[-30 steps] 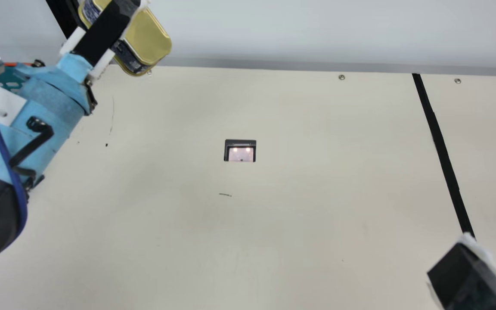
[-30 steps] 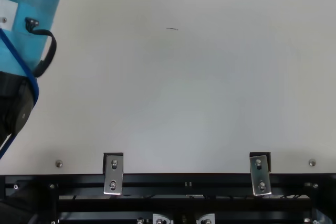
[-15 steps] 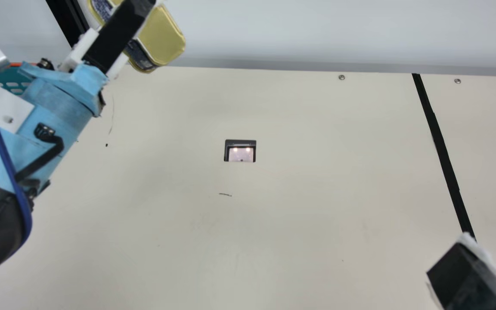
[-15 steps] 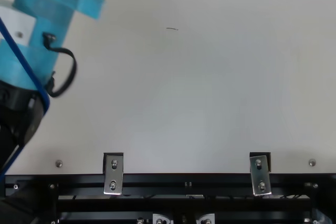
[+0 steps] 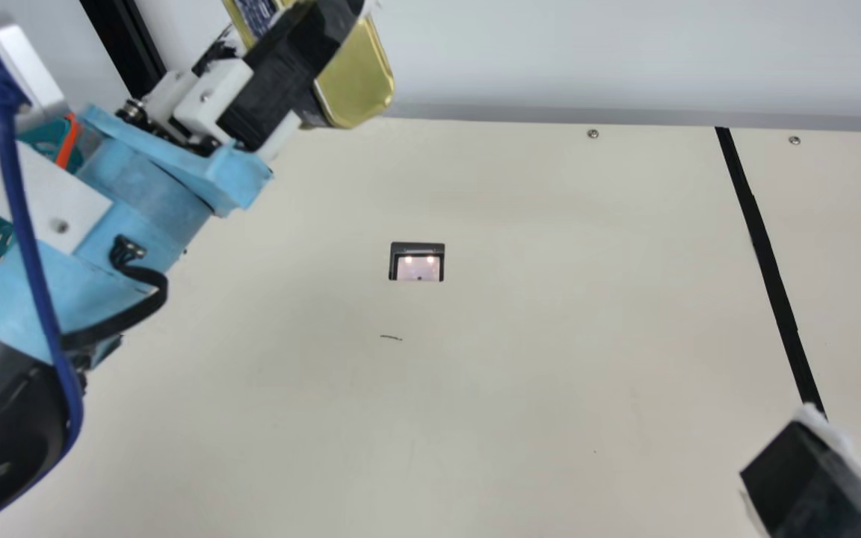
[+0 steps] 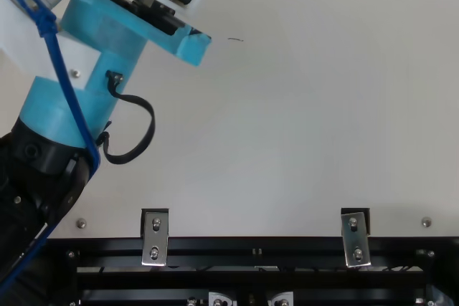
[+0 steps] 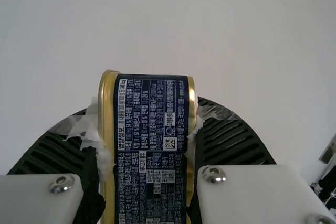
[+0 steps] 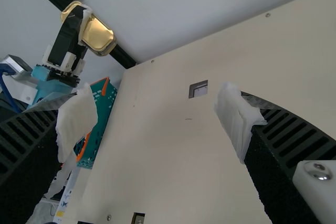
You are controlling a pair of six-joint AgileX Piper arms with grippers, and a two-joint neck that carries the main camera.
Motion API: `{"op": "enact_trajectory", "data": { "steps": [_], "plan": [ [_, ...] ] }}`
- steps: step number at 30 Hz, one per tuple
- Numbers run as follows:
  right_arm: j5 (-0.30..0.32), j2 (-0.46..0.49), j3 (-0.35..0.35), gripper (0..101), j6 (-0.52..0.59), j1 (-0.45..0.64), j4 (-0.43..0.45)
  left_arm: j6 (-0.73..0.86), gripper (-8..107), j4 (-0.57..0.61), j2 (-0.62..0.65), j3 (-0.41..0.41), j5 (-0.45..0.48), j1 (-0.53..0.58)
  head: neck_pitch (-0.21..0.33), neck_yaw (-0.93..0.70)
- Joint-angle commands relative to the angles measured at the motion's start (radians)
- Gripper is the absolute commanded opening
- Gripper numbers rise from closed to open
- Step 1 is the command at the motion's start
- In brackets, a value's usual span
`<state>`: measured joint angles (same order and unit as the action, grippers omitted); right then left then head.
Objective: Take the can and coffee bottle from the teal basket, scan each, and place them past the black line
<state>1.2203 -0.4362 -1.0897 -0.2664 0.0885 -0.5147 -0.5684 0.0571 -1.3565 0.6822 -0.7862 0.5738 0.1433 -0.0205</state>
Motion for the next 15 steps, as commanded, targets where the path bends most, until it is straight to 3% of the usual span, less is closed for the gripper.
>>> {"op": "enact_trajectory", "data": {
  "steps": [1, 15],
  "plan": [
    [0.000, 0.000, 0.000, 101, 0.000, 0.000, 0.000, 0.000, 10, 0.000, 0.000, 0.000, 0.000, 0.000, 0.003, 0.010],
    [0.000, 0.000, 0.000, 101, 0.000, 0.000, 0.000, 0.058, 10, 0.004, -0.075, -0.054, -0.056, -0.044, 0.003, 0.010]
  ]
}}
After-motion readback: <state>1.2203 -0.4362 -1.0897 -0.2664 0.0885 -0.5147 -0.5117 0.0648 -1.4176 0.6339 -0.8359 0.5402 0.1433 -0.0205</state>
